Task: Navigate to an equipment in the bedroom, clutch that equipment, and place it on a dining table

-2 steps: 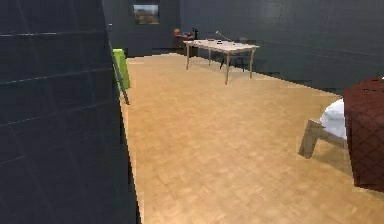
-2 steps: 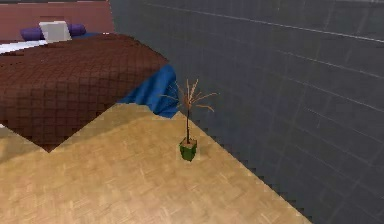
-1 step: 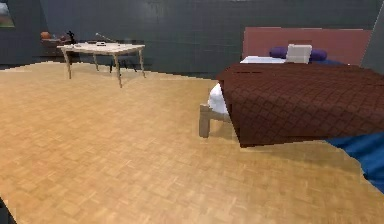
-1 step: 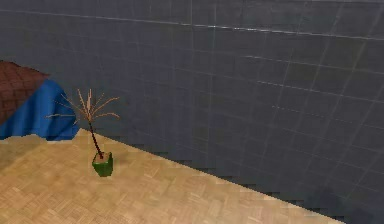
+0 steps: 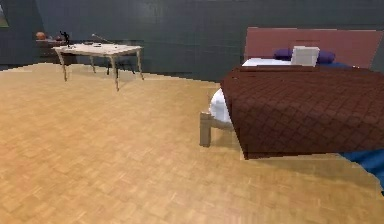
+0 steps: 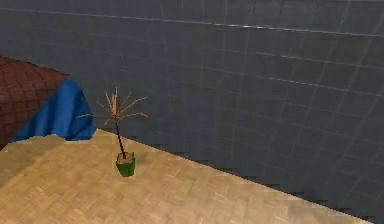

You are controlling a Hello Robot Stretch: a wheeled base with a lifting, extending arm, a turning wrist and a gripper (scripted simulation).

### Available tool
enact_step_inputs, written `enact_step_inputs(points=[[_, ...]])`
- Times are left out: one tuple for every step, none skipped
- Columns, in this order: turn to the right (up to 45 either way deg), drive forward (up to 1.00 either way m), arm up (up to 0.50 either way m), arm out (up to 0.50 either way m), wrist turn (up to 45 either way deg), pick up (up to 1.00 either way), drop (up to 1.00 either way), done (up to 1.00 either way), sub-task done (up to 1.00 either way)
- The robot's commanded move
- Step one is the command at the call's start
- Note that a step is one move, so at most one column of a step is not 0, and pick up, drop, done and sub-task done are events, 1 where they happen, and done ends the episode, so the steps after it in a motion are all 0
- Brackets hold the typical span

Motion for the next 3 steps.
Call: enact_step_inputs(points=[[-6.0,0.0,0.0,0.0,0.0,0.0,0.0,0.0,0.0],[0.0,0.35,0.0,0.0,0.0,0.0,0.0,0.0,0.0],[-15.0,0.0,0.0,0.0,0.0,0.0,0.0,0.0,0.0]])
